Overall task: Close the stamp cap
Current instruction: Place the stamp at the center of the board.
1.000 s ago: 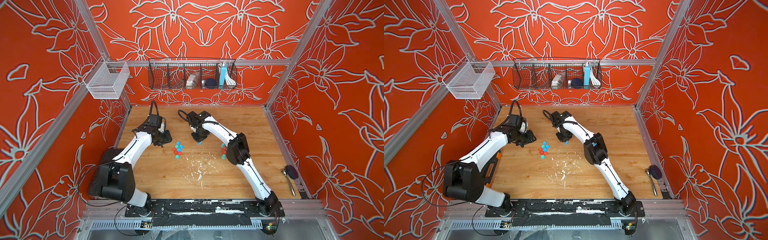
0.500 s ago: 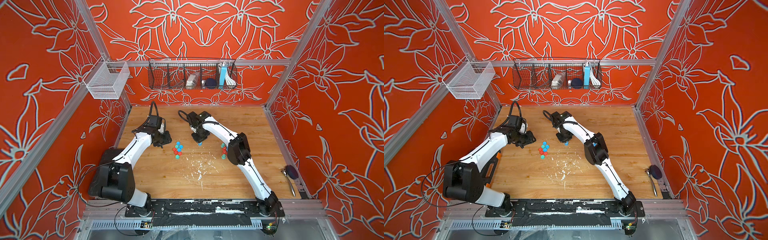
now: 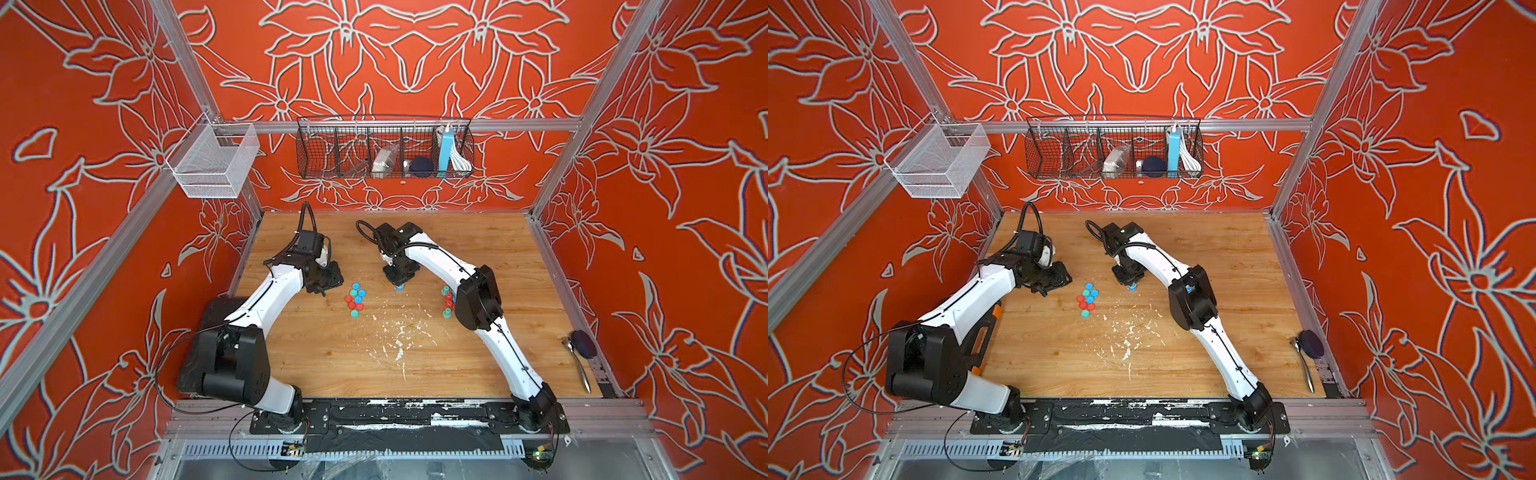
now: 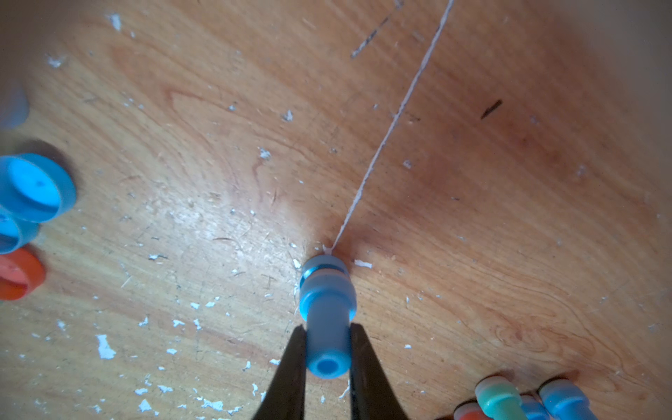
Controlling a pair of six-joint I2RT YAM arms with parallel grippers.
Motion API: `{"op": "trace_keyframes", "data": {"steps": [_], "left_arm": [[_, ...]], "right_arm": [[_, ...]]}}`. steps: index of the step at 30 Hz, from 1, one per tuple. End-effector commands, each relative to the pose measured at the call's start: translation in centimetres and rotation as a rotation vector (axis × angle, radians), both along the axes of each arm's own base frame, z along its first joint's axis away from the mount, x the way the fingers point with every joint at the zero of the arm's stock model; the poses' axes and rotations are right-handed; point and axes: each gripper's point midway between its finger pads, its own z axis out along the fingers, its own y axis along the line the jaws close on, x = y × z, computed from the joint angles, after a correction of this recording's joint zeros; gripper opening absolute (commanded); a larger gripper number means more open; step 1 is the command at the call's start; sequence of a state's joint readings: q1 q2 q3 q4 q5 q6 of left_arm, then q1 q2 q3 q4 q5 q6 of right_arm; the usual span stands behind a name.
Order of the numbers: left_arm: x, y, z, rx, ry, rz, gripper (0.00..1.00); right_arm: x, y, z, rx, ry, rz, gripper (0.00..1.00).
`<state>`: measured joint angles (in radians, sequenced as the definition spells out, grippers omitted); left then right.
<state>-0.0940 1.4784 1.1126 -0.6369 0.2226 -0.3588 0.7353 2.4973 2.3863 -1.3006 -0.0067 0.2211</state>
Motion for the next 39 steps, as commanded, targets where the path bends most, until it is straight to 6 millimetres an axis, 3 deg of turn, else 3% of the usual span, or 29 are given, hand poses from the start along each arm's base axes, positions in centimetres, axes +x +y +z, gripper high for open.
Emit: {"op": "trace_keyframes", "data": {"steps": [1, 13, 24, 30, 39], "left_arm": [[-0.1, 0.3, 0.6, -0.003, -0.021, 0.003, 0.46], [-0.1, 0.3, 0.6, -0.003, -0.019, 0.005, 0.46], [-0.2, 0.5, 0.5, 0.0, -0.016, 0.008, 0.46], [-0.2, 0.4, 0.6, -0.003, -0.017, 0.006, 0.46], [-0.2, 0.2, 0.6, -0.014, -0.015, 0.0, 0.46]], "right_arm": [[-0.7, 0.0, 1.5, 0.007, -0.01, -0.004, 0.0], [-0.7, 0.2, 0.6, 0.009, -0.001, -0.002, 0.0], [-0.5, -0.1, -2.9, -0.041, 0.022, -0.018, 0.0], [1.3, -0.8, -3.4, -0.051, -0.012, -0.046, 0.0], [6.0, -3.3, -3.9, -0.045, -0.052, -0.122, 0.0]]}}
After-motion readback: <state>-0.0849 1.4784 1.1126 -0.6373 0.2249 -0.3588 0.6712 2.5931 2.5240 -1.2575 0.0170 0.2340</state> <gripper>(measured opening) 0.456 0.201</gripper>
